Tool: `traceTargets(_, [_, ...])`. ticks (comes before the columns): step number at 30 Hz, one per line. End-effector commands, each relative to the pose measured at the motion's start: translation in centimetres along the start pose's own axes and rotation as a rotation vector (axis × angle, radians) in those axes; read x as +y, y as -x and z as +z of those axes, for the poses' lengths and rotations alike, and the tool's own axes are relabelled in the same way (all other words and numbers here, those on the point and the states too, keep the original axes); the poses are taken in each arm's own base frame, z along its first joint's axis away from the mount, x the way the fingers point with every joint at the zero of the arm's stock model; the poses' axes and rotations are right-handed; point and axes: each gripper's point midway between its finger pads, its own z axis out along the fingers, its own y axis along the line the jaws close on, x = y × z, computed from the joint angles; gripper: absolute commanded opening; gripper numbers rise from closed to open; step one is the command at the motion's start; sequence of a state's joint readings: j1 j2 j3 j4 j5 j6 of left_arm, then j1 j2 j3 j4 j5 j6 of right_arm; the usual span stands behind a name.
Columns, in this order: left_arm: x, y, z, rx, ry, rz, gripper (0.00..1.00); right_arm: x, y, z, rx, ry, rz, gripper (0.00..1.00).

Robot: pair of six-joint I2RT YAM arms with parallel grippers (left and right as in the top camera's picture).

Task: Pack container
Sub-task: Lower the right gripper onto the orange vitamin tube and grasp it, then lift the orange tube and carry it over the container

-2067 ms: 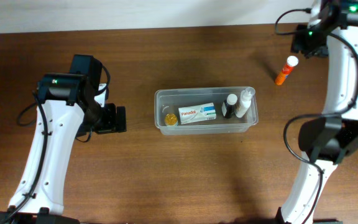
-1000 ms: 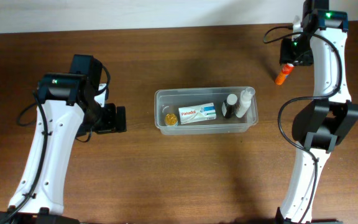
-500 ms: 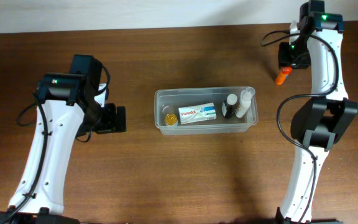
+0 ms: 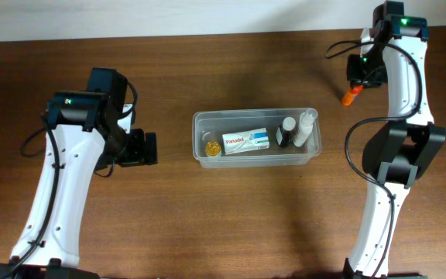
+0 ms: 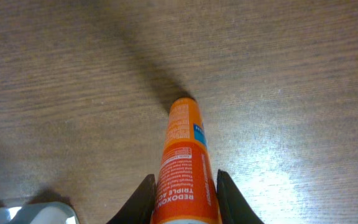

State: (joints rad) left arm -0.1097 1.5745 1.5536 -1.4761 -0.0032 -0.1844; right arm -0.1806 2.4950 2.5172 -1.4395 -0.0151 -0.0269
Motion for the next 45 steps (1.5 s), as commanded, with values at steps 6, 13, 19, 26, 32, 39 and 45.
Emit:
traceTargets(6, [-0.1,-0.1,-0.3,-0.009,-0.009,-0.014,0.99,-0.1,-0.1,-4.6,-0.050,-0.016,0.016,0.16])
traceTargets(13, [-0.1,-0.1,-0.3,-0.009,-0.009,-0.013,0.99,0.2,-2.2,-11.6,-0.089,-0.010,0.061,0.16])
traceTargets(19, [-0.1,-0.1,-0.3,-0.009,-0.009,-0.013,0.99,4.1,-3.2,-18.3,-0.222,0.175,0.027,0.16])
traceTargets(26, [-0.1,-0.1,-0.3,-0.009,-0.009,-0.013,0.99,4.8,-8.6,-26.2,-0.341,0.147,-0.010,0.16])
traceTargets(32, [-0.1,-0.1,-0.3,-0.009,-0.009,-0.013,0.99,4.7,-15.8,-27.6,-0.303,0.146,-0.025,0.17])
traceTargets(39, [-0.1,-0.1,-0.3,-0.009,-0.009,-0.013,0.99,5.7,-18.8,-25.6,-0.218,0.204,-0.045,0.17])
traceTargets(45, [-0.1,-0.1,-0.3,-0.009,-0.009,-0.014,1.00,8.2,-18.8,-22.6,-0.151,0.241,-0.118,0.16])
